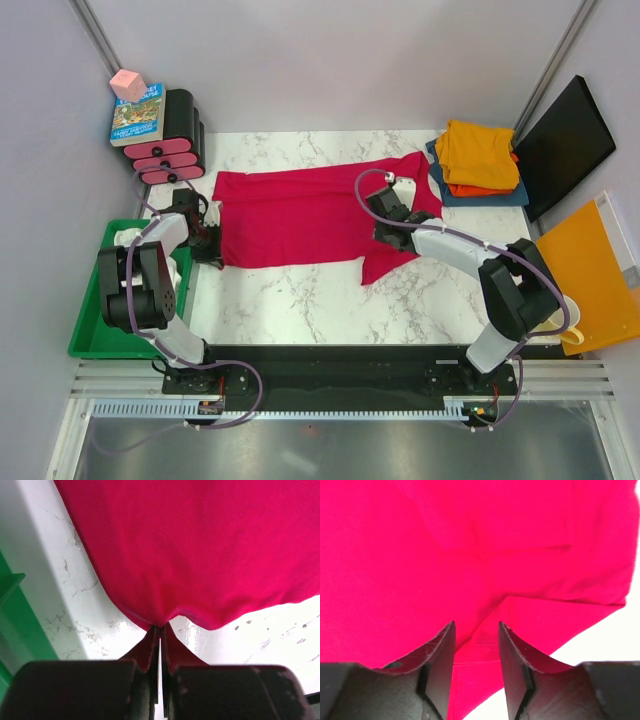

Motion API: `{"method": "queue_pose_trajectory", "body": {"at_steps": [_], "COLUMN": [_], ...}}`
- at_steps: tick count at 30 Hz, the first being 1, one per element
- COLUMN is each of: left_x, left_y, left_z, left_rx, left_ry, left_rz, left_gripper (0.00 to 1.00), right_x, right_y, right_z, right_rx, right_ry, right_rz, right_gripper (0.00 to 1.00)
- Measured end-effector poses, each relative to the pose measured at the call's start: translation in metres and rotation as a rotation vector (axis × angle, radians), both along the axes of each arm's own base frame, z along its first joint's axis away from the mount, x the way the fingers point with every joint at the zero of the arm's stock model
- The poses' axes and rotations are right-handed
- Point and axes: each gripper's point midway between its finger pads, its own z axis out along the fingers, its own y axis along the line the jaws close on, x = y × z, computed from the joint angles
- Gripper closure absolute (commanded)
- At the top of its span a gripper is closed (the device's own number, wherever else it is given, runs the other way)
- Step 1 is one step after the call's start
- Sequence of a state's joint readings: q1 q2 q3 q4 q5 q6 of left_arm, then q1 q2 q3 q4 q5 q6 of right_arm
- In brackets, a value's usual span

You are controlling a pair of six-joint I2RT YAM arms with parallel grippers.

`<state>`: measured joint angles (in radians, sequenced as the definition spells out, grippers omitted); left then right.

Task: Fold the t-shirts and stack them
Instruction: Grap the side of the flattened tshirt closest away from the robot with both arms

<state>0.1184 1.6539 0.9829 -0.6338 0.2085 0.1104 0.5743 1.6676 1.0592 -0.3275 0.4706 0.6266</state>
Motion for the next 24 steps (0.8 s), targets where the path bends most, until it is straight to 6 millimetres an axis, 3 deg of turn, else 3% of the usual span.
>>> {"method": "queue_pose_trajectory", "body": {"at_steps": [6,15,24], "left_x": [0.0,0.0,0.0], "left_y": [0.0,0.0,0.0], "left_z": [0.0,0.0,-0.001], "left_rx": [0.0,0.0,-0.001], "left_ry": [0.0,0.0,0.005], "left_rz": [0.0,0.0,0.0], "left_gripper": [0.98,0.98,0.98], "right_x": [0.002,-0.02,-0.024], "right_y": [-0.009,-0.024,-0.019], "right_z": [0.01,-0.015,-0.018], "right_rx": [-0.017,-0.049,-0.023], "right_ry": [-0.022,0.052,0.069], "right_rz": [-0.015,-0.033,-0.023], "right_gripper": [0.5,0.5,0.57]}}
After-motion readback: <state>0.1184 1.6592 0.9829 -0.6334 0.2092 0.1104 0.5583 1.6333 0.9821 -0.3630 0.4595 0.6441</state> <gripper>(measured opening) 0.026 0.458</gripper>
